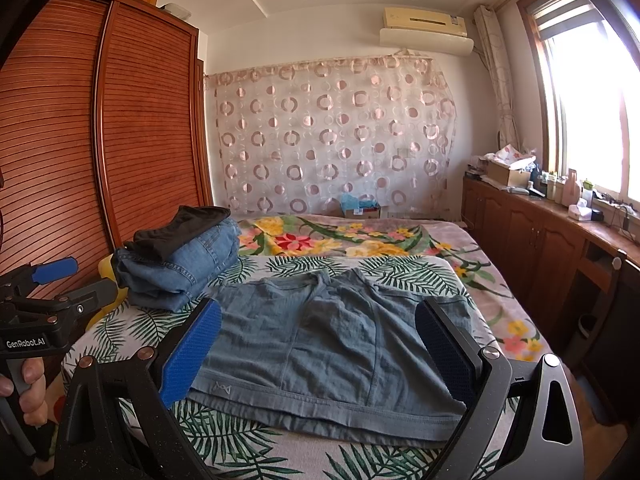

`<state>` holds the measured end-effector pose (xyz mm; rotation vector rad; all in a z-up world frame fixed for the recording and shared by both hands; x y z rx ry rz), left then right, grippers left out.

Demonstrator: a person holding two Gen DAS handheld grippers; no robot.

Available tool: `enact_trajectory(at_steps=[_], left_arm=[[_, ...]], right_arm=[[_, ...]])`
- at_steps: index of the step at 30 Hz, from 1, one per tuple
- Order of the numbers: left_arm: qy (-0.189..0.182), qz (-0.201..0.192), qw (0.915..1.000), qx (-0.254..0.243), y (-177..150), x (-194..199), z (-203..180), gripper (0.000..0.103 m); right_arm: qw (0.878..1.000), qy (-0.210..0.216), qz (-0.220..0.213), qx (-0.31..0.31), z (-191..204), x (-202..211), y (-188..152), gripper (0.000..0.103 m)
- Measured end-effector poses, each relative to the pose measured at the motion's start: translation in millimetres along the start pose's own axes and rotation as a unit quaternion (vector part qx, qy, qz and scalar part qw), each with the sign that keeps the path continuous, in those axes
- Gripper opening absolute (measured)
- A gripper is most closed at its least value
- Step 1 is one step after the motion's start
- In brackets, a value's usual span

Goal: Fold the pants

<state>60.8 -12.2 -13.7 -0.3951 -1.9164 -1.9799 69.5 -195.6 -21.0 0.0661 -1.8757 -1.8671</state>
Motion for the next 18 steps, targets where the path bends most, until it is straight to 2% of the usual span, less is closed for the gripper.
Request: enact_trajectory(at_steps=[9, 18], left_arm=[[-0.007, 0.02, 0.9998, 0.001, -12, -16, 1, 0.103], [-0.022, 0.056, 0.9982, 0.001, -45, -45, 6, 0.103]], right_arm=[[1.0, 0.001, 0.015, -0.005, -5, -6, -6, 0.098], [0.999, -0.006, 0.046, -0.009, -18, -16, -19, 0.098]])
Point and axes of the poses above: each gripper's, at about its wrist camera, not at the fingertips, and x roughly against the way its jaws point, z to its left, y to its top, the point moved 8 cm from there along -x, roughly the way its jaws point, and after that the axes turned 4 degrees about y, right-handed, at the moved point
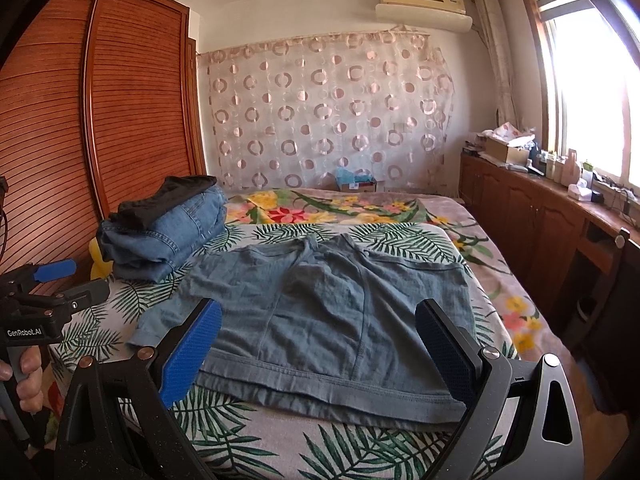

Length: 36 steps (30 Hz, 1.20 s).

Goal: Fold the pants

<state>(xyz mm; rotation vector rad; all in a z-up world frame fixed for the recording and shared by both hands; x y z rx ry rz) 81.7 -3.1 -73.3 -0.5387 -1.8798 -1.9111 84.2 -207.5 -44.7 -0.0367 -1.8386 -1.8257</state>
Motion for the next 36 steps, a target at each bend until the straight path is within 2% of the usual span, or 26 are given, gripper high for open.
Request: enact_trajectory(at_steps=[7, 10, 16, 18, 26, 36], left_arm=[[0.002, 0.037, 0.9993, 0.0, -23, -25, 7, 0.103], [0.002, 0.053, 0.9986, 0.003, -32, -36, 10, 0.103], [0.003, 0.074, 0.9973, 0.004, -47, -48, 15, 0.103], [0.001, 0.078, 0.9969, 0.003, -50, -50, 15, 0.103], [-0.008, 0.106, 0.9943, -0.009, -62, -63, 13, 0.103], [-0.005, 0.118, 0.9929, -0.014, -68, -65, 17, 0.103]], right_arm=[[1.0, -0.004, 0.031, -0.003, -10, -11, -11, 0.098], [0.999, 0.006, 0.049, 0.001, -11, -17, -16, 0.091], [0.995, 0.037, 0.093, 0.01, -8, -34, -26, 0.07], [0.993, 0.049, 0.11, 0.013, -5, -40, -30, 0.061], [0.98, 0.116, 0.159, 0.041, 19, -57, -37, 0.041], [0.976, 0.118, 0.164, 0.086, 33, -69, -33, 0.036]])
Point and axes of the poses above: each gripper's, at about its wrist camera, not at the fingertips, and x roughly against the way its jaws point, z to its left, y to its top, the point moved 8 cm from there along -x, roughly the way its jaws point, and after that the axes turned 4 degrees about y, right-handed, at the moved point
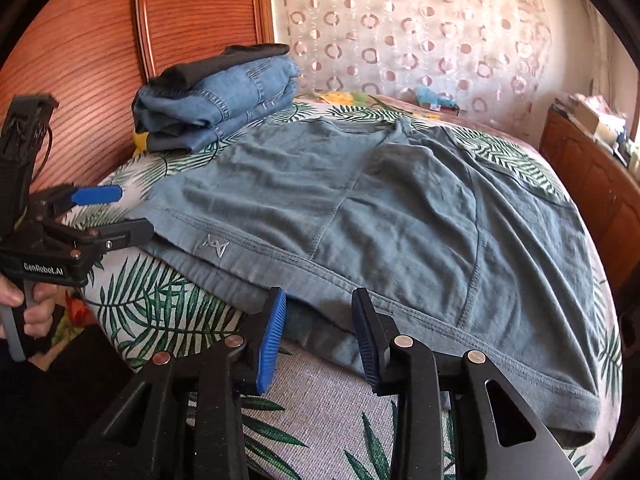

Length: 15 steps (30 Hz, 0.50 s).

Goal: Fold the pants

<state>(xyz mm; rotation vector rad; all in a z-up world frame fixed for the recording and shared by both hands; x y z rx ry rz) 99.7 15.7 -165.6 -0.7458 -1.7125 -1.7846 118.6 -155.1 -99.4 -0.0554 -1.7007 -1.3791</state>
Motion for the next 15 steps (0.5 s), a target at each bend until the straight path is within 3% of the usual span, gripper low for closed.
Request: enact_trajectory(at_steps=[4, 7, 15], left_arm=[[-0.001, 0.0, 1.0, 0.001, 2, -1, 0, 0.103], [0.0, -0.001, 1.0, -0.001, 2, 0, 0, 0.103], [-0.001, -0.004, 1.0, -0.001, 3, 2, -1, 0.103]], right_arm=[[1.0, -0.006, -0.002, 0.019, 7, -15, -1, 0.025], [0.999, -0.003, -0.006, 0.035, 15, -15, 0, 0.004], [0.999, 0.015, -0.015, 0.033, 16, 1, -5, 0.0]])
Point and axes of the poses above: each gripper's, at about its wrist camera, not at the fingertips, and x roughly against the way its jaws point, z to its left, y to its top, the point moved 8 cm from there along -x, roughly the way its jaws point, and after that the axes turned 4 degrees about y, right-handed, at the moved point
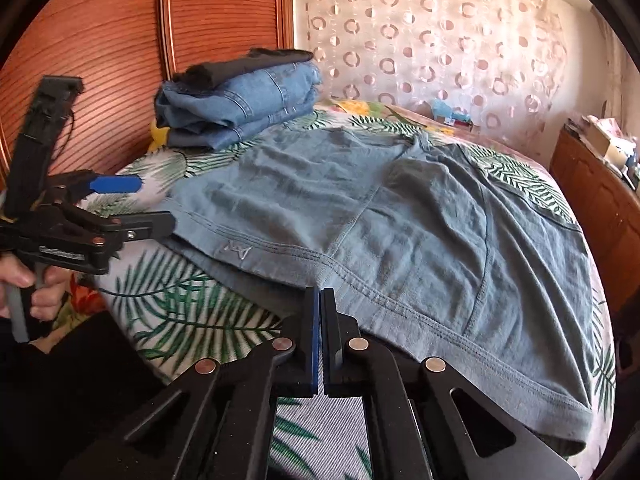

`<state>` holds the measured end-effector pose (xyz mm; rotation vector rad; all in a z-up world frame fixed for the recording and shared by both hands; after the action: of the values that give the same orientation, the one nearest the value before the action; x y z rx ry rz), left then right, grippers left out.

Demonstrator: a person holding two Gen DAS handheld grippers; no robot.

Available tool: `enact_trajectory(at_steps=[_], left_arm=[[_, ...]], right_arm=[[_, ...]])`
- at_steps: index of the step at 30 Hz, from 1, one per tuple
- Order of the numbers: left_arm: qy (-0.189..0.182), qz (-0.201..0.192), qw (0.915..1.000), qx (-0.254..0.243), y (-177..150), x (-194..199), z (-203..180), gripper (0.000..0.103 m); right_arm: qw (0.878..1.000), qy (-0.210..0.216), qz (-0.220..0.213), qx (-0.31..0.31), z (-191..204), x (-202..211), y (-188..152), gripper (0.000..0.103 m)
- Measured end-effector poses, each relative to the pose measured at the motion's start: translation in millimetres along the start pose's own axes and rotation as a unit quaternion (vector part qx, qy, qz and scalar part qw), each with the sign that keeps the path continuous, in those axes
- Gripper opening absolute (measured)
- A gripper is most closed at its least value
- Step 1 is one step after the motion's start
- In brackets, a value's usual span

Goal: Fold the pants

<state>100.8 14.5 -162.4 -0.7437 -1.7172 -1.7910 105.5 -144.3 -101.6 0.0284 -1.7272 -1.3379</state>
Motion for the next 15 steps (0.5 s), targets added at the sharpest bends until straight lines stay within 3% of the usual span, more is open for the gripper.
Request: enact_trajectory(at_steps=[7, 15], left_arm=[[-0.001, 0.002, 1.0, 0.003, 0, -2, 0, 0.103], [-0.001, 0.004, 1.0, 0.001, 0, -7, 1, 0.102]], right_arm=[[1.0, 0.025, -0.002, -0.008, 8, 12, -5, 0.0], [0.999, 0.022, -0.003, -0.045, -4, 18, -12, 0.0]])
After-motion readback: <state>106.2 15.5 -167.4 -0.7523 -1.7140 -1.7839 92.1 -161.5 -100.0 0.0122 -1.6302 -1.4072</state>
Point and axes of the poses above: each gripper's, at about its wrist camera, not at the fingertips, and x roughly against the way its jaws point, z to its left, y to its top, the point moved 8 cm from there along -x, roughly the way its jaws point, and after that the axes turned 4 degrees about y, right-handed, at the moved point
